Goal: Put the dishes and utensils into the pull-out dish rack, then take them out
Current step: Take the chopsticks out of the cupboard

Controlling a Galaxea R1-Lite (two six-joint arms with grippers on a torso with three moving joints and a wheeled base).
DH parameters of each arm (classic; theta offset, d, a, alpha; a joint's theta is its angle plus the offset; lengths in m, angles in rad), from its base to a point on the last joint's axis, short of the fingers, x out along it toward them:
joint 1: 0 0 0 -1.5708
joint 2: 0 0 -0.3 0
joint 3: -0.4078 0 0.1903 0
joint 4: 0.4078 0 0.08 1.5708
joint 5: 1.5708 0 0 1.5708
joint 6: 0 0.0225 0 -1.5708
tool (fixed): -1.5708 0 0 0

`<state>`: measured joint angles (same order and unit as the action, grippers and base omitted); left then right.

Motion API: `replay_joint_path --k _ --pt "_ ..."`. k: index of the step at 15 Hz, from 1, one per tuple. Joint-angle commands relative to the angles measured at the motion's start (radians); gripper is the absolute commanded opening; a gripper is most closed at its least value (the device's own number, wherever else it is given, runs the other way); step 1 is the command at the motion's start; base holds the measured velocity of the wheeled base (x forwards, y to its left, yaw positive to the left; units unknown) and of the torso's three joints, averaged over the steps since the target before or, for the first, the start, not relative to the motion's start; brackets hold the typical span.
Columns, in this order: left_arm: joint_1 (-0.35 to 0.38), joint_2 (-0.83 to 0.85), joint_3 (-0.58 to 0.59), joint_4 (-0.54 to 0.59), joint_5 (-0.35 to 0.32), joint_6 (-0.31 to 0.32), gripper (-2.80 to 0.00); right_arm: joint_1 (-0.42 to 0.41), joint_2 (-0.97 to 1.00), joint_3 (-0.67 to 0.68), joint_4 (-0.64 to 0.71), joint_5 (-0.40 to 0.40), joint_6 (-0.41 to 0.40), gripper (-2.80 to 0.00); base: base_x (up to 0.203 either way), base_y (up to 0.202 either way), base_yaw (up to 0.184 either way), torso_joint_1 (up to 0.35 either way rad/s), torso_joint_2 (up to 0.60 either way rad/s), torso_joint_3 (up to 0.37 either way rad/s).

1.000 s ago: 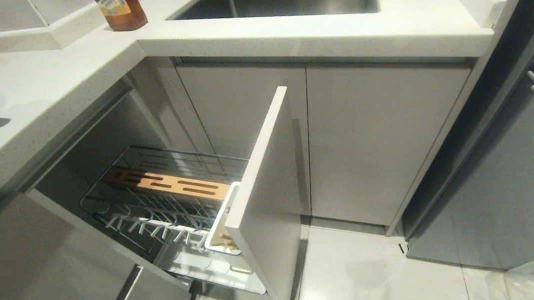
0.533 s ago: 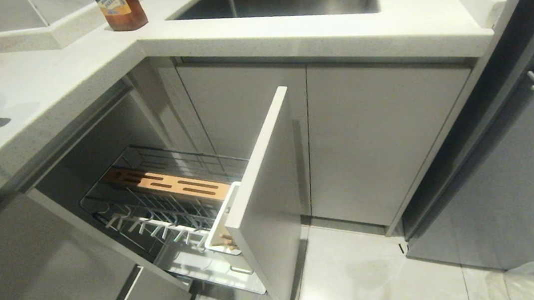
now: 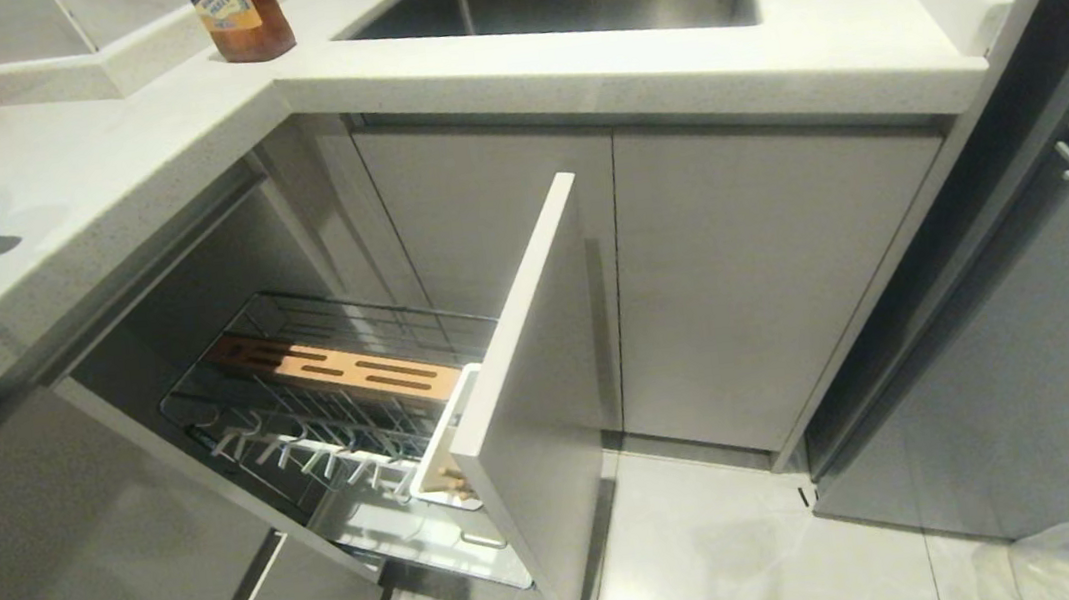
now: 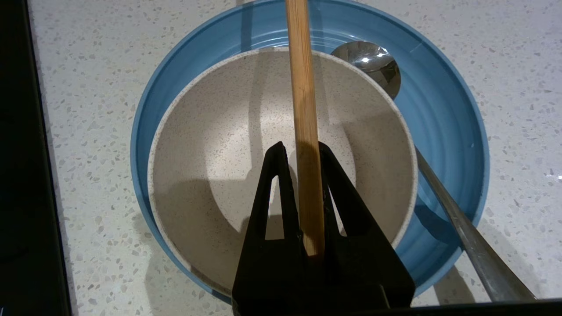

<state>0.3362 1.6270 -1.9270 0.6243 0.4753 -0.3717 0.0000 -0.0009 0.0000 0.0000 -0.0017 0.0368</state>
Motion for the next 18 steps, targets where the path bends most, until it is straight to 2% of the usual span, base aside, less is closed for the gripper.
replay_joint_path --k 1,18 --pt "0.001 0.008 0.000 0.003 0.003 -0.003 -2.80 0.000 0.001 0.000 0.000 0.000 0.000 -2.80 0.000 0.000 0.000 0.000 0.00 0.000" --pt "0.027 0.049 0.000 -0.031 0.002 0.023 -2.80 0.000 0.001 0.000 0.000 0.000 0.000 -2.80 0.000 0.000 0.000 0.000 0.00 0.000"
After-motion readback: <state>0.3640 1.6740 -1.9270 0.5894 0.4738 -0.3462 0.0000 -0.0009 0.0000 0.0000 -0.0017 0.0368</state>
